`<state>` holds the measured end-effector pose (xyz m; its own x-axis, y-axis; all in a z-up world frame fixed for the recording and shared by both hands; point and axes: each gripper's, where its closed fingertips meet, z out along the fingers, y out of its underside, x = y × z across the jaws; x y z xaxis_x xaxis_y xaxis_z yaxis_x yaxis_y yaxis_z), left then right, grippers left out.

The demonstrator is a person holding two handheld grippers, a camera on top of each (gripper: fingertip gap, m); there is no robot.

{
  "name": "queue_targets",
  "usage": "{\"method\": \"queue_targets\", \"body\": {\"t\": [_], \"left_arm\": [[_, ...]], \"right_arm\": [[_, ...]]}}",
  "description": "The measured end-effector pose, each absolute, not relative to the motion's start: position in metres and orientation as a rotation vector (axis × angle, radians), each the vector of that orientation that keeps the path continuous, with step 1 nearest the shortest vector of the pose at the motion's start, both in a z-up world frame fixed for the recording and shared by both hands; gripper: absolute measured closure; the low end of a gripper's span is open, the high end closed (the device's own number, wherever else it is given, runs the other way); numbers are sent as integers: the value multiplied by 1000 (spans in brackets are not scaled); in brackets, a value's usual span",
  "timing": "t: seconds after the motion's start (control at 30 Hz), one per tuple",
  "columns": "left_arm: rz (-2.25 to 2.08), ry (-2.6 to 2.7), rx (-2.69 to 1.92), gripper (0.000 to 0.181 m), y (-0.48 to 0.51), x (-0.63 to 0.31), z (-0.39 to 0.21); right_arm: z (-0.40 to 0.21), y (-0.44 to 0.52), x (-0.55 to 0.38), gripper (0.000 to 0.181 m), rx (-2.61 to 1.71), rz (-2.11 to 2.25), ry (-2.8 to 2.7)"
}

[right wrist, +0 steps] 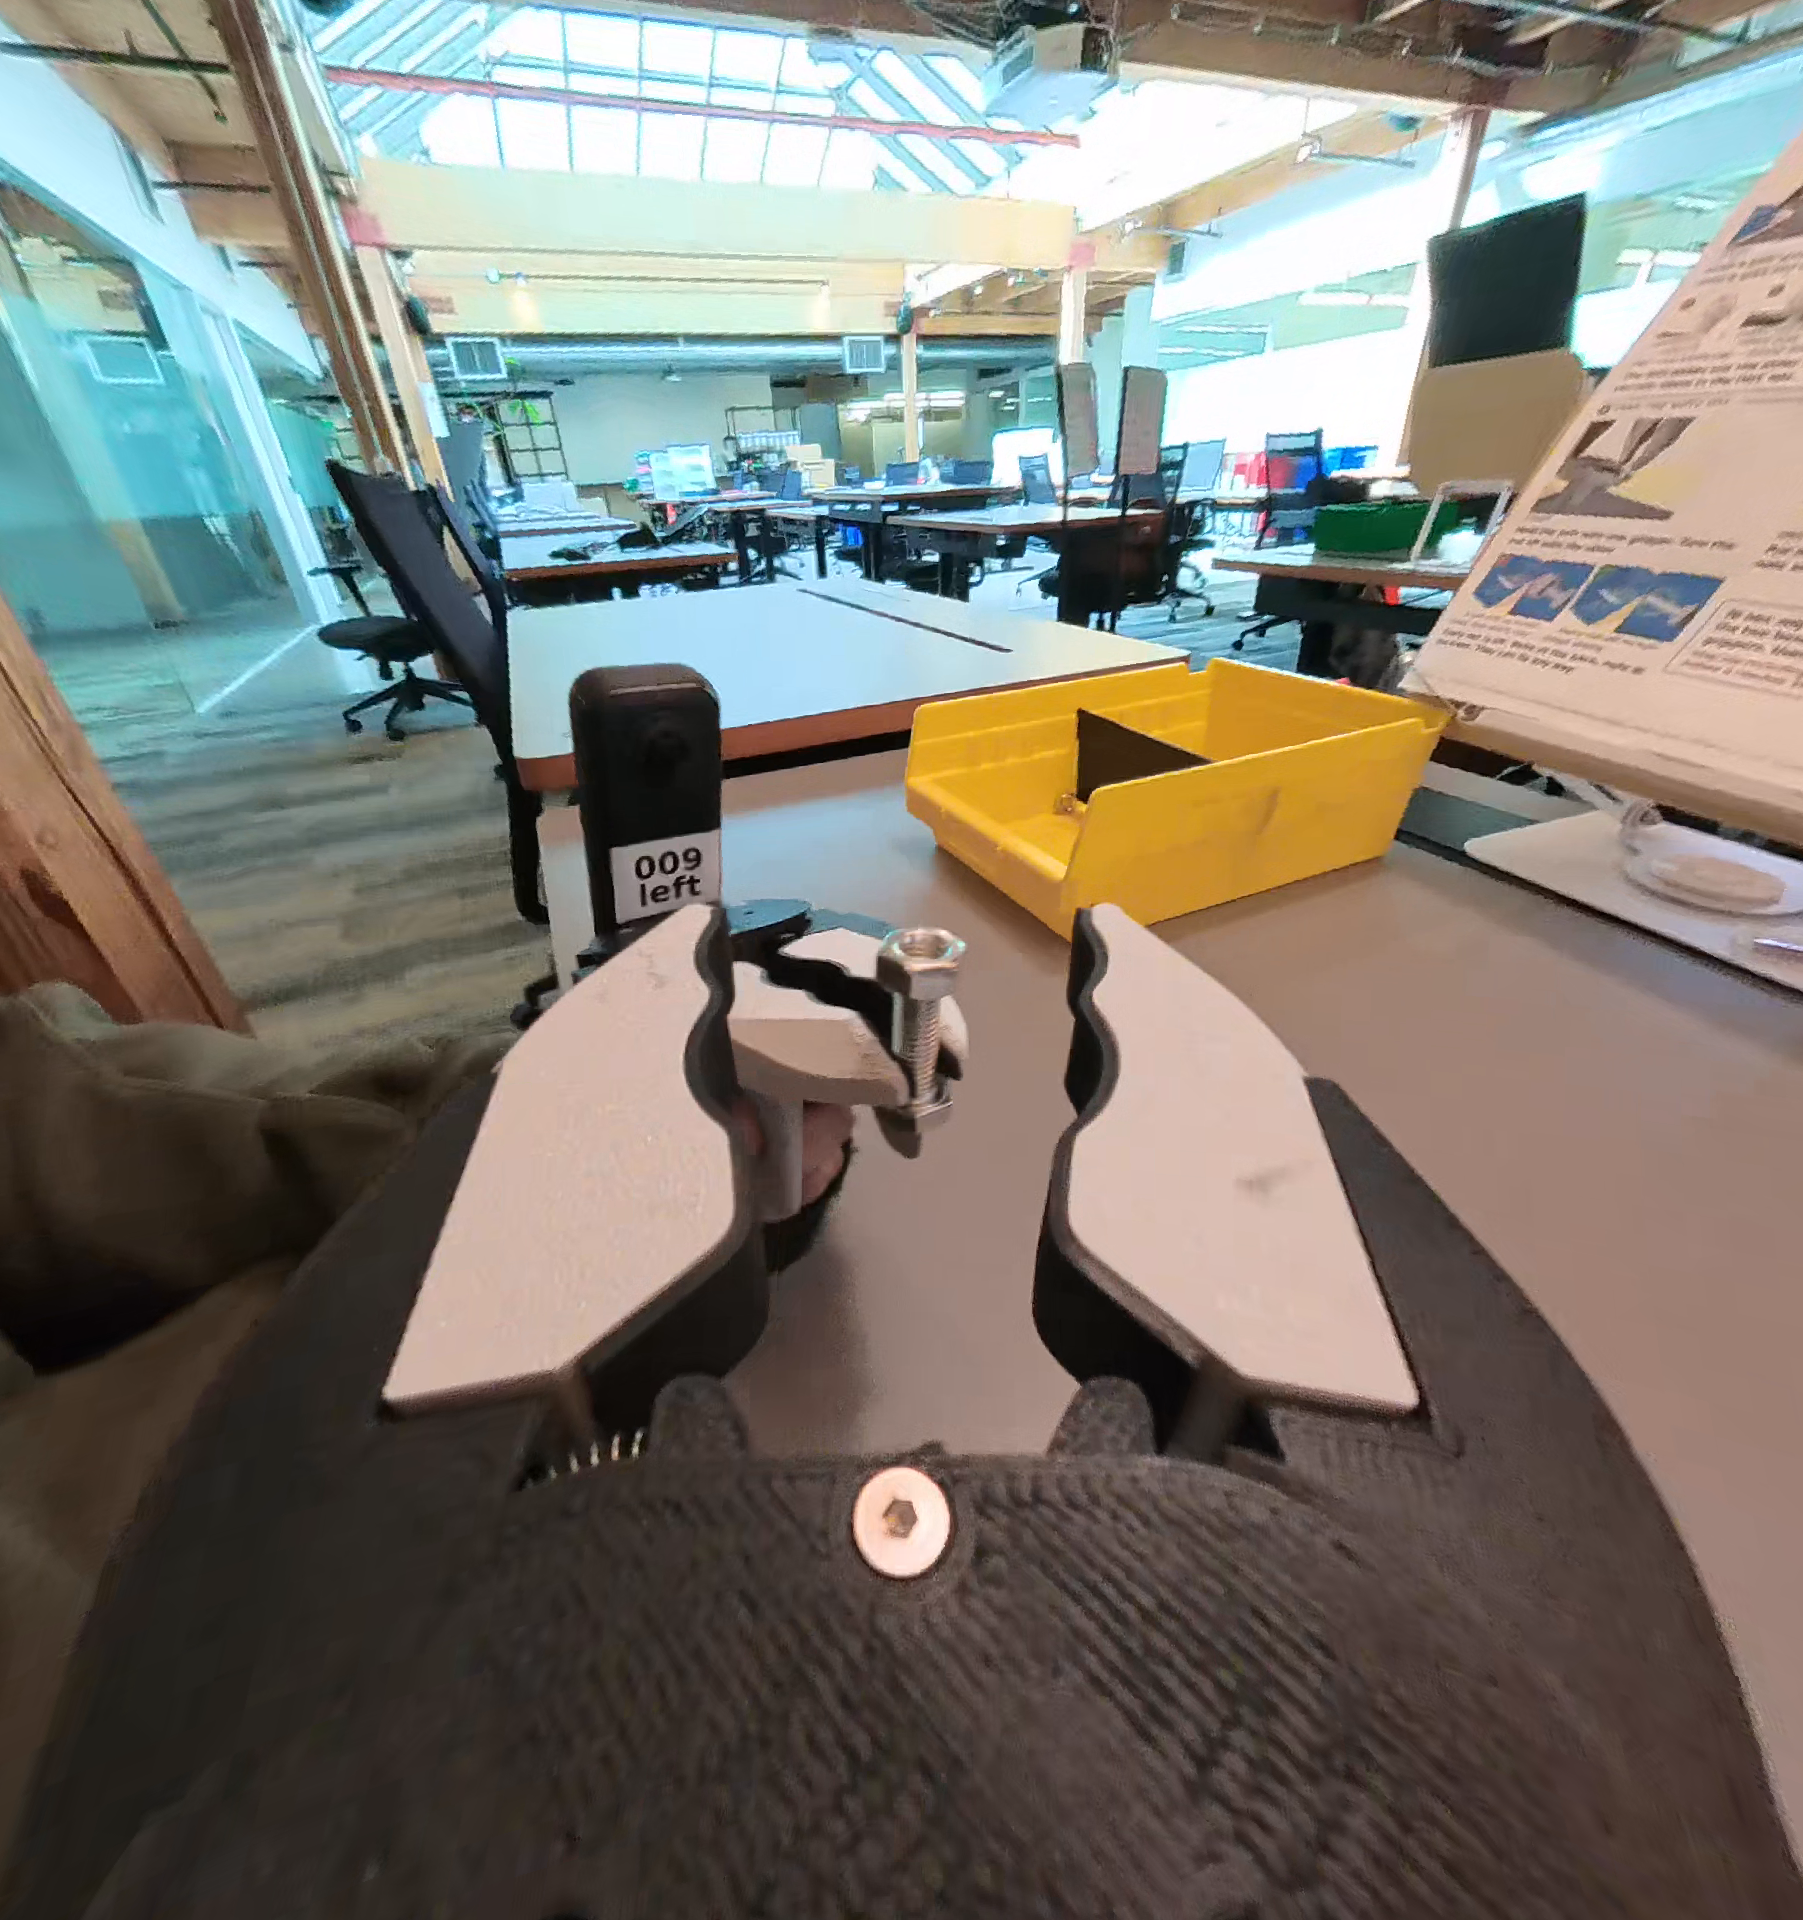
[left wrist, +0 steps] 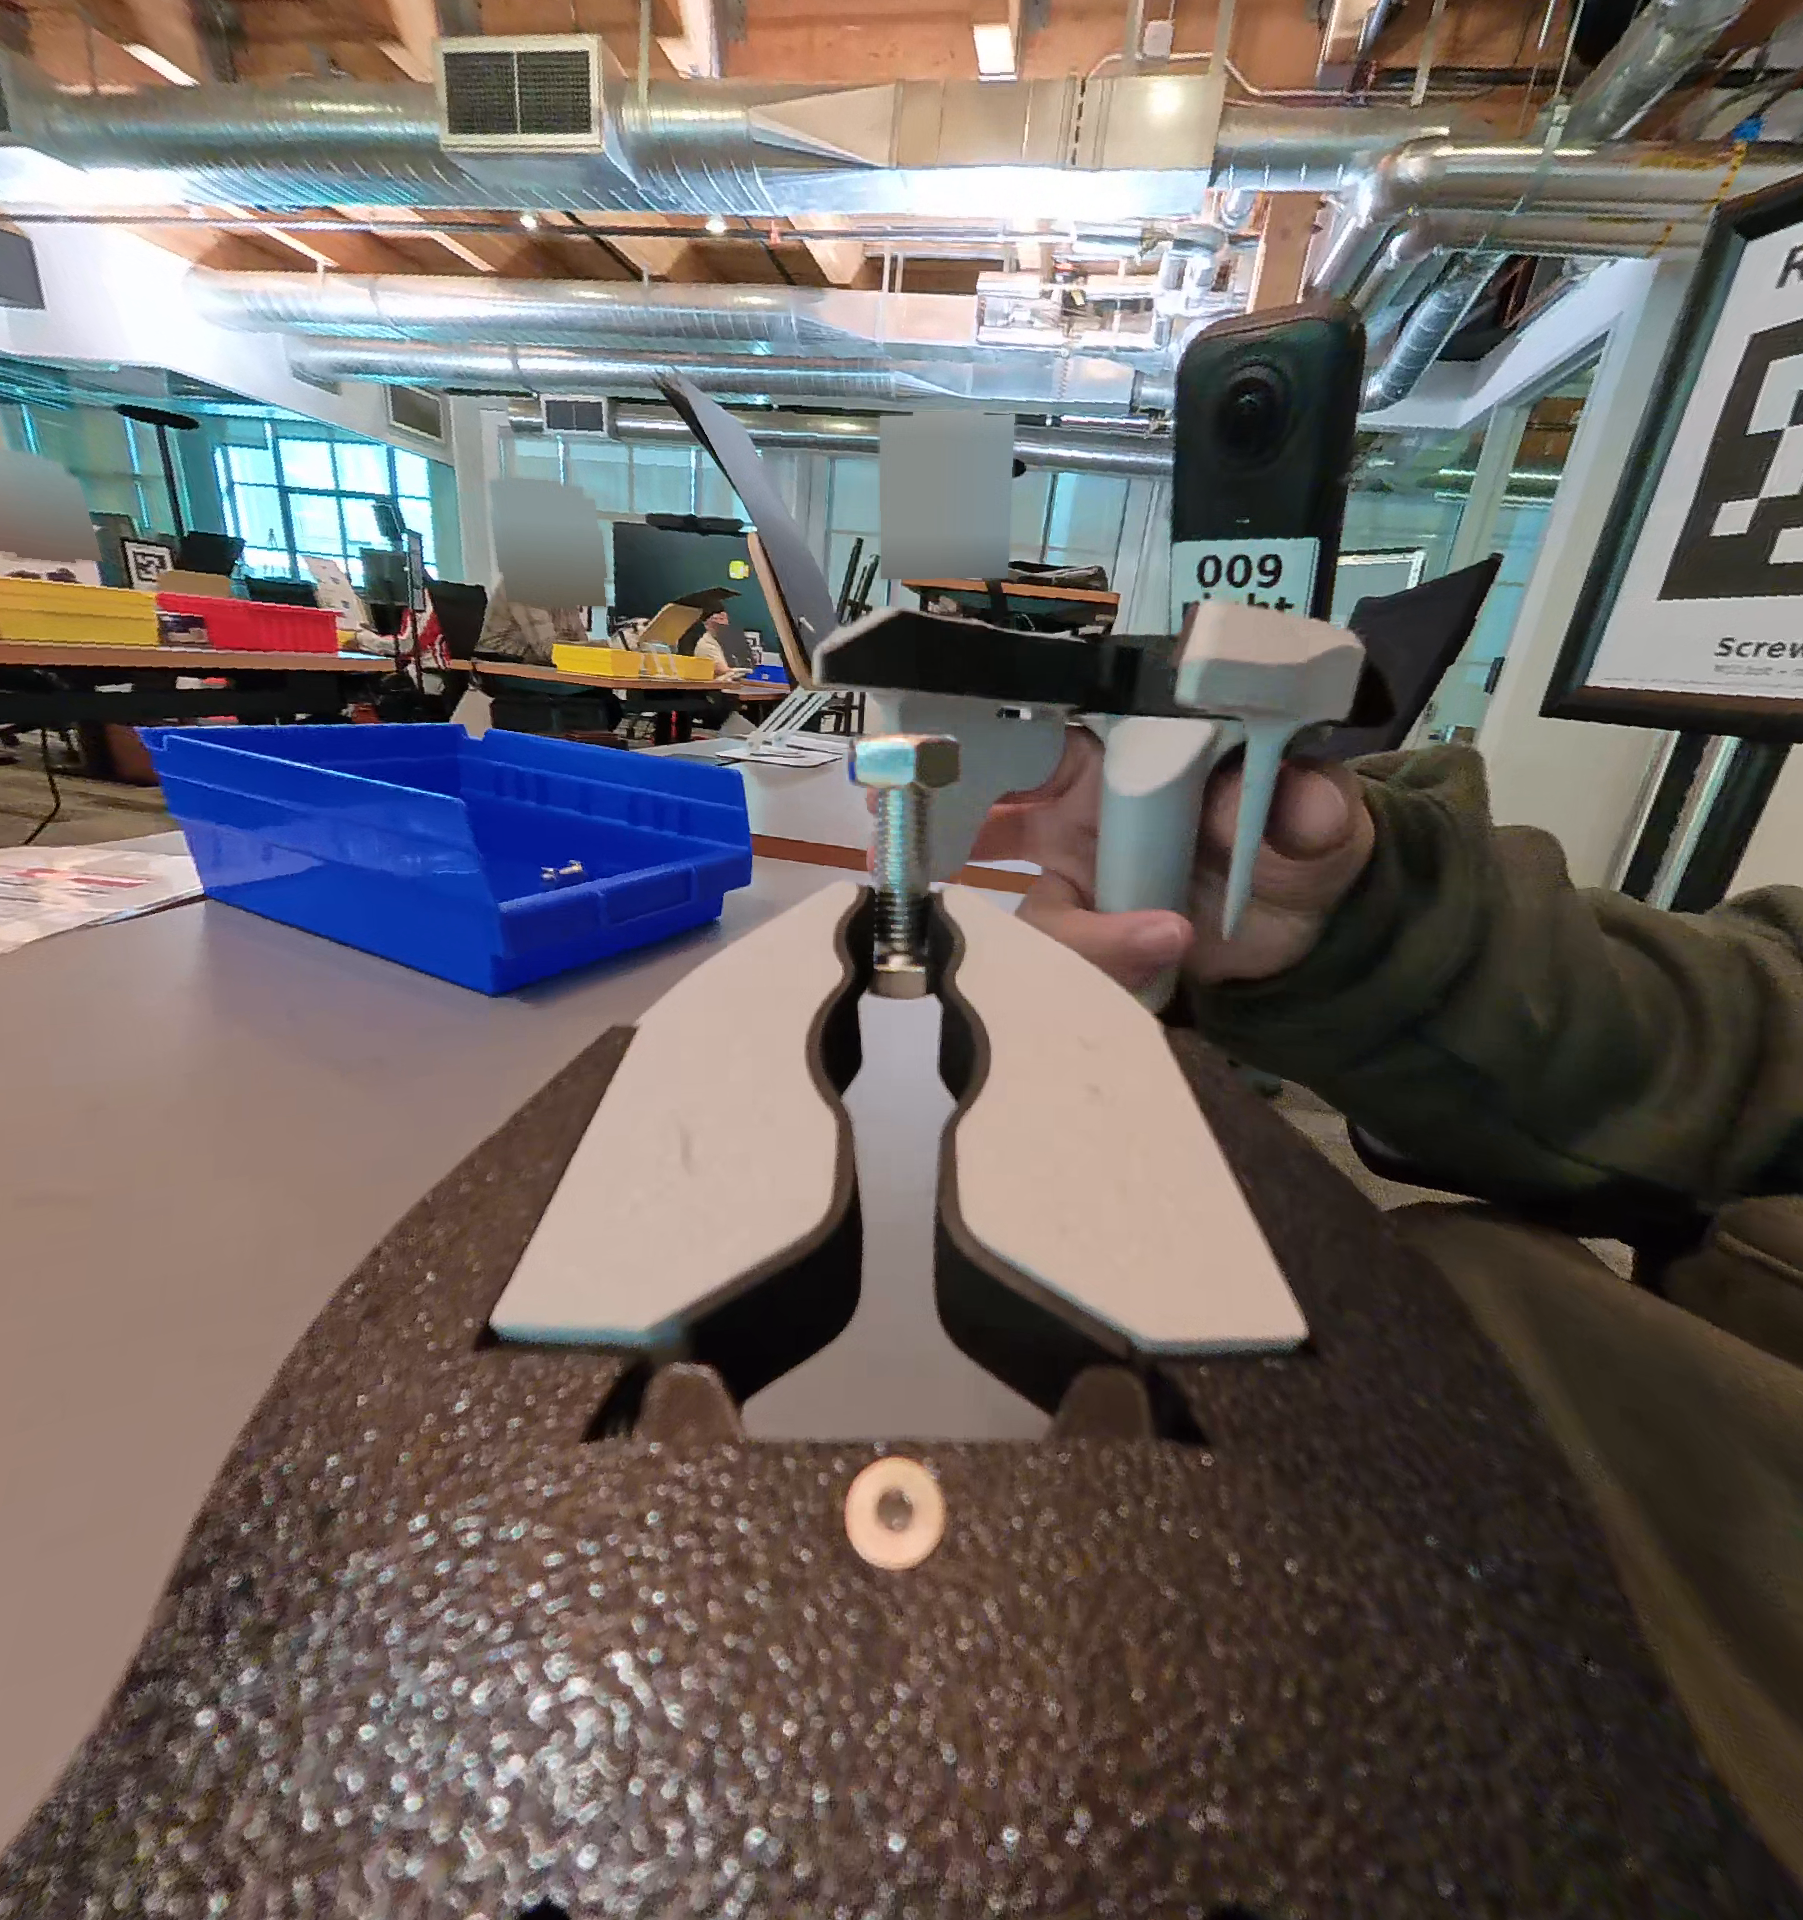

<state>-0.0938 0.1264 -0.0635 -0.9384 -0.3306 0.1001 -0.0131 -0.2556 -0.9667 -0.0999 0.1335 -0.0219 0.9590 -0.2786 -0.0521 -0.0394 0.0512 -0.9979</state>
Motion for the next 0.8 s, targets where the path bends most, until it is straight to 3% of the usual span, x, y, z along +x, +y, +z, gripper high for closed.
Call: {"method": "queue_targets", "body": {"t": [0.8], "left_arm": [[-2193, 1816, -517, 172, 126, -83, -73]], "right_arm": [[-50, 154, -99, 121, -1625, -222, 292]]}}
